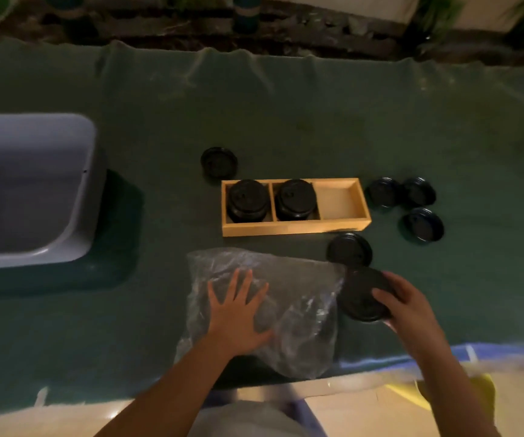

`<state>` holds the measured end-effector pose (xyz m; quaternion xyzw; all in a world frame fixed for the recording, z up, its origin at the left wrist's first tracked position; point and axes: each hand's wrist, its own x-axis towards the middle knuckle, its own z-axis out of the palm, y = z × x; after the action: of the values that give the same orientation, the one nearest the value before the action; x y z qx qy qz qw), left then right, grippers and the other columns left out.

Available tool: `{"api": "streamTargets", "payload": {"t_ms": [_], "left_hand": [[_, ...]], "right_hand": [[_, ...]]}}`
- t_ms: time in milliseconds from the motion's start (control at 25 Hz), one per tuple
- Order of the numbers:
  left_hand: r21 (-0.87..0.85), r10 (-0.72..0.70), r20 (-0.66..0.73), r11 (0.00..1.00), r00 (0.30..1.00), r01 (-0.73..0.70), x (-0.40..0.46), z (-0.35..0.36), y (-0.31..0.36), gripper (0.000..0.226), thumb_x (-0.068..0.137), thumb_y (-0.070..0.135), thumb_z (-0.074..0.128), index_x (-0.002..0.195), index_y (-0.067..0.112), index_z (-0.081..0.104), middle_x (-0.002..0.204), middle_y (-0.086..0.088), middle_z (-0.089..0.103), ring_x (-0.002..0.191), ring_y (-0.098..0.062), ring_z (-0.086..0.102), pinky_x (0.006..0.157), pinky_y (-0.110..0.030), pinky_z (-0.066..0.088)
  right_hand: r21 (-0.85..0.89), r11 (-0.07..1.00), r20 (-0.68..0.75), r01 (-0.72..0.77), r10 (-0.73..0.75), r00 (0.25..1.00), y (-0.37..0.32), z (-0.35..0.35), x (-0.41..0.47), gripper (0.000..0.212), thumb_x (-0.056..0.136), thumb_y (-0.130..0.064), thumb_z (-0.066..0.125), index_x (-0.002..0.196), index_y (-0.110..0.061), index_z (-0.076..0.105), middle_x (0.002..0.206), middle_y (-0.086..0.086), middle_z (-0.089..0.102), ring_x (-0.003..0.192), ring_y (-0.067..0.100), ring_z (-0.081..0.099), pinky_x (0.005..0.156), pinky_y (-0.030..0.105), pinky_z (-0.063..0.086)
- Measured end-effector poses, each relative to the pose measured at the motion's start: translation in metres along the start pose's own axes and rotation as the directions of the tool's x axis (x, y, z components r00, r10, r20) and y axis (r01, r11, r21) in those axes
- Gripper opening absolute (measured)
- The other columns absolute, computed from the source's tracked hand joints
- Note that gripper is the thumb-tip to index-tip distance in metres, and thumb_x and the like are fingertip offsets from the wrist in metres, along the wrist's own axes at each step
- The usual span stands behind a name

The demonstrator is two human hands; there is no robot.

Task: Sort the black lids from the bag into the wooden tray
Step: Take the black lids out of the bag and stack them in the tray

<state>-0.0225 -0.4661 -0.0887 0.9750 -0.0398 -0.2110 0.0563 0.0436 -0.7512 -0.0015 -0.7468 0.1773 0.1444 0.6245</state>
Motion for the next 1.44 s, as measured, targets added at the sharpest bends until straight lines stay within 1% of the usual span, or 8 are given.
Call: {"api": "streamTargets", "payload": {"t_ms": [200,320,400,480,720,920,1160,1440], "left_hand": [[0.057,0.079,-0.088,0.996,0.993,-0.075,-0.008,-0.031,0.003,0.094,0.070,0.076,0.034,0.144,0.035,-0.007,0.147,-0.004,-0.038,0.134,-0.024,-0.034,0.097,-0.063,-0.028],[-0.369,0.135,-0.296,0.897,0.946,-0.243,-0.010,-0.085,0.011,0.077,0.077,0.056,0.053,0.143,0.032,0.021,0.156,0.004,-0.007,0.143,-0.014,0.001,0.114,-0.048,0.010],[-0.908,0.085,-0.126,0.392,0.988,-0.150,-0.003,-0.139,0.022,0.064,0.075,0.057,0.061,0.132,0.037,0.039,0.148,0.005,0.034,0.127,-0.005,0.040,0.102,-0.035,0.039],[-0.999,0.147,-0.007,0.041,0.989,-0.013,0.012,-0.176,0.039,0.049,0.075,0.046,0.065,0.120,0.036,0.048,0.126,0.003,0.058,0.103,-0.004,0.060,0.079,-0.026,0.053],[-0.992,-0.148,-0.091,0.097,0.985,-0.078,0.083,-0.209,0.087,0.021,0.082,0.015,0.067,0.102,0.019,0.063,0.102,-0.003,0.066,0.083,-0.010,0.064,0.056,-0.016,0.053],[-0.978,-0.461,-0.068,0.207,0.885,0.033,0.154,-0.197,0.116,0.005,0.084,0.013,0.064,0.087,0.015,0.067,0.092,-0.007,0.068,0.084,-0.026,0.068,0.077,-0.044,0.058],[-0.966,-0.620,0.016,0.193,0.784,0.173,0.187,-0.149,0.140,0.015,0.084,0.011,0.061,0.094,0.002,0.068,0.079,-0.003,0.067,0.059,-0.007,0.065,0.073,-0.041,0.059],[-0.793,-0.649,-0.159,0.532,0.744,0.295,0.194,-0.142,0.152,0.018,0.084,0.023,0.061,0.090,0.008,0.069,0.089,-0.008,0.070,0.086,-0.021,0.064,0.068,-0.024,0.039]], "right_hand": [[0.363,0.928,-0.080,0.084,-0.059,0.995,-0.039,-0.004,-0.025,0.031,0.082,-0.004,0.057,0.110,-0.016,0.063,0.103,0.008,0.069,0.085,0.017,0.070,0.060,0.025,0.056],[0.391,0.909,-0.024,0.146,-0.148,0.989,-0.070,0.027,-0.029,0.032,0.082,0.002,0.055,0.106,-0.017,0.063,0.096,0.000,0.072,0.086,0.014,0.069,0.064,0.025,0.057],[0.383,0.911,0.010,0.156,-0.172,0.985,-0.085,0.039,-0.029,0.033,0.082,0.003,0.054,0.108,-0.016,0.061,0.097,0.000,0.071,0.087,0.014,0.067,0.065,0.024,0.057],[0.387,0.910,0.040,0.147,-0.176,0.984,-0.097,0.045,-0.025,0.032,0.083,0.002,0.054,0.111,-0.013,0.058,0.100,0.004,0.067,0.088,0.016,0.066,0.065,0.025,0.057],[0.106,0.990,0.208,0.092,-0.112,0.972,-0.138,0.011,0.056,0.030,0.086,-0.008,0.057,0.116,-0.011,0.059,0.102,0.001,0.068,0.090,0.011,0.066,0.075,0.031,0.056],[-0.196,0.966,0.311,0.167,-0.100,0.945,-0.149,0.008,0.166,0.028,0.085,-0.010,0.061,0.112,-0.005,0.061,0.096,0.005,0.067,0.085,0.017,0.063,0.076,0.032,0.054],[-0.452,0.815,0.547,0.363,-0.068,0.834,-0.122,0.012,0.242,0.033,0.084,-0.021,0.064,0.114,-0.009,0.063,0.109,0.008,0.067,0.101,0.020,0.062,0.092,0.044,0.051],[-0.585,0.599,0.598,0.546,-0.136,0.790,-0.104,0.016,0.271,0.031,0.082,-0.030,0.063,0.111,-0.018,0.064,0.110,0.001,0.068,0.102,0.016,0.061,0.081,0.025,0.044]]}}
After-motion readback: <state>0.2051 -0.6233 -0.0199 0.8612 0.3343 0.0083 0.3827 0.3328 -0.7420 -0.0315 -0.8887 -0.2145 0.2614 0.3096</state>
